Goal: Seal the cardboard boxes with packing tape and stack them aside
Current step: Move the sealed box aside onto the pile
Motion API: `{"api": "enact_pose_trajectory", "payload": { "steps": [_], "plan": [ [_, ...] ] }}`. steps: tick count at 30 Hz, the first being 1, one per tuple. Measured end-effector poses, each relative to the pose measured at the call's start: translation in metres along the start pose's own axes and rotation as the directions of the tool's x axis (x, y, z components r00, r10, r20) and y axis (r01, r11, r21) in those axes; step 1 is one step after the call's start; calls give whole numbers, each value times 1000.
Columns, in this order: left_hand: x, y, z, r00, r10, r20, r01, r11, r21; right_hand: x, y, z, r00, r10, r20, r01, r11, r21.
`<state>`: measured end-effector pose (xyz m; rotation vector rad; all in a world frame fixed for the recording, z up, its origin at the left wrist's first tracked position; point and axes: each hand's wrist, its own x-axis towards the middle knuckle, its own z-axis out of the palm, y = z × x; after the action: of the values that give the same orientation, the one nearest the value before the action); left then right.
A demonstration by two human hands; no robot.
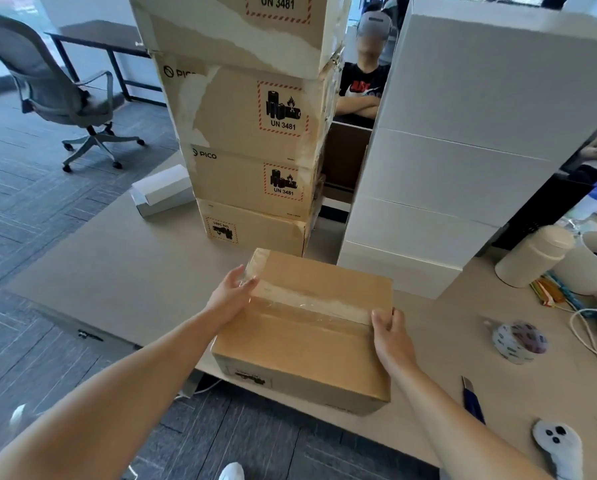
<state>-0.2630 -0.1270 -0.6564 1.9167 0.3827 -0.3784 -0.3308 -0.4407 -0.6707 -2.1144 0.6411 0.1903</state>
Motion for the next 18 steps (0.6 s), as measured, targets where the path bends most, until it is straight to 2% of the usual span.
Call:
{"api": "enact_pose_trajectory", "payload": {
  "steps": [7, 13, 18],
  "plan": [
    [-7, -14, -2, 999, 29, 37, -36, 978, 205, 1, 6, 0, 988, -66, 141, 63, 998, 21],
    [-41, -43, -20, 990, 10, -141, 9, 990, 138, -3, -5, 27, 981, -136, 140, 143, 989, -40],
    [-64, -68, -55, 960, -32, -279, 65, 992, 109, -7, -34, 60, 952, -199, 234, 216, 975, -49]
  ]
}}
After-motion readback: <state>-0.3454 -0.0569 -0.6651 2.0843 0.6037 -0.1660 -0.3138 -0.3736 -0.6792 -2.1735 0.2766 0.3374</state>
